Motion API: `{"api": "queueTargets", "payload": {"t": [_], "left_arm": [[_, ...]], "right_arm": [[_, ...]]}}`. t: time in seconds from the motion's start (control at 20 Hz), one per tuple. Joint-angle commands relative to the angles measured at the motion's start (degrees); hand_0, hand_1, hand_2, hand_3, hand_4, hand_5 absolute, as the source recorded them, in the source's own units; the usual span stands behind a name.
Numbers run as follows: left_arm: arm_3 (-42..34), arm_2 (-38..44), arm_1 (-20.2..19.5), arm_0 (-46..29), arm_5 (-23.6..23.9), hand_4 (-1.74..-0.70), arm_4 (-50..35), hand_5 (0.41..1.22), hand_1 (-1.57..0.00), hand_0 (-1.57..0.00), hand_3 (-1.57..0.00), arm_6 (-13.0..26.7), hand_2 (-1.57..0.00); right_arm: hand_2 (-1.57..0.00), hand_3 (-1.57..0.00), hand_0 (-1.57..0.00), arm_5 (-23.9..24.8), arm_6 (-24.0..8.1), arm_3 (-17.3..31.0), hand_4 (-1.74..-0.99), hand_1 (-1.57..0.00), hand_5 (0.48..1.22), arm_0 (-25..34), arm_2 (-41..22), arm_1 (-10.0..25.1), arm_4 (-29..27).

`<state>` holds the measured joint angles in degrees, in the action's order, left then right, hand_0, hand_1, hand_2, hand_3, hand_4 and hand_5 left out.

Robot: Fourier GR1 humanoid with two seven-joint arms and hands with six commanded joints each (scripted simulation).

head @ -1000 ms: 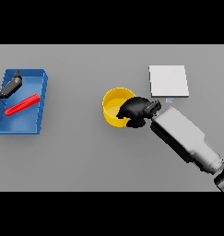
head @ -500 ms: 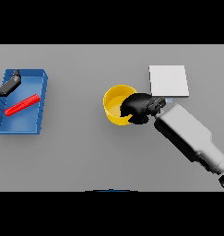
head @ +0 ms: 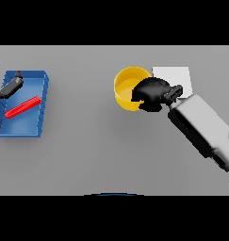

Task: Pick up the red beaker and tilt it to pour out 1 green nut into yellow bowl. Pick up the yellow bowl and place it on the metallic measuring scale.

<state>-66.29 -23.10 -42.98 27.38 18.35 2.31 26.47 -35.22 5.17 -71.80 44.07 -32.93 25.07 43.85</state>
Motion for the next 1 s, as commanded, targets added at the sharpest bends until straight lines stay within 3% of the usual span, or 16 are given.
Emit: {"api": "queueTargets", "payload": {"t": [0.0, 0.25, 0.45, 0.6, 0.8, 0.95], "left_arm": [[-1.07, -0.17, -0.08, -0.36, -0.14, -0.74, -0.2, 0.7, 0.0, 0.0, 0.0, 0.74, 0.0], [-0.81, 0.16, -1.04, -0.19, -0.64, -0.74, -0.03, 0.71, 0.0, 0.0, 0.0, 1.3, 0.0], [-1.17, 0.29, -0.78, 0.11, -0.41, -0.74, -0.13, 0.703, 0.0, 0.0, 0.0, 2.25, 0.0], [-1.36, 0.29, -0.98, -0.33, -0.81, -0.73, -0.28, 0.696, 0.0, 0.0, 0.0, 1.61, 0.0], [-1.47, 0.13, -0.74, -0.37, -0.07, -0.72, 0.3, 0.684, 0.0, 0.0, 0.0, 2.04, 0.0], [-2.05, -0.03, -1.08, -0.99, -0.23, -0.72, 0.37, 0.682, 0.0, 0.0, 0.0, 2.5, 0.0]], "right_arm": [[-1.47, -1.35, -1.57, -0.26, -0.44, 1.0, -1.74, -1.57, 1.22, 0.58, 0.93, -0.01, -0.33], [-1.52, -1.23, -1.57, 3.51, 0.06, 3.93, -1.741, -1.57, 1.221, 1.38, 4.8, 3.54, 0.25], [-1.53, -1.19, -1.57, 7.54, 2.83, 11.05, -1.741, -1.57, 1.221, 3.35, 7.32, 5.35, 0.7], [-1.51, -1.17, -1.57, 10.0, 2.97, 16.86, -1.741, -1.57, 1.221, 4.42, 8.76, 5.53, 1.26], [-1.46, -1.26, -1.57, 14.16, 5.39, 23.34, -1.741, -1.57, 1.221, 4.29, 9.27, 5.66, 2.75], [-1.41, -1.35, -1.57, 16.26, 5.03, 27.71, -1.741, -1.57, 1.221, 4.07, 9.69, 4.55, 3.34]]}}
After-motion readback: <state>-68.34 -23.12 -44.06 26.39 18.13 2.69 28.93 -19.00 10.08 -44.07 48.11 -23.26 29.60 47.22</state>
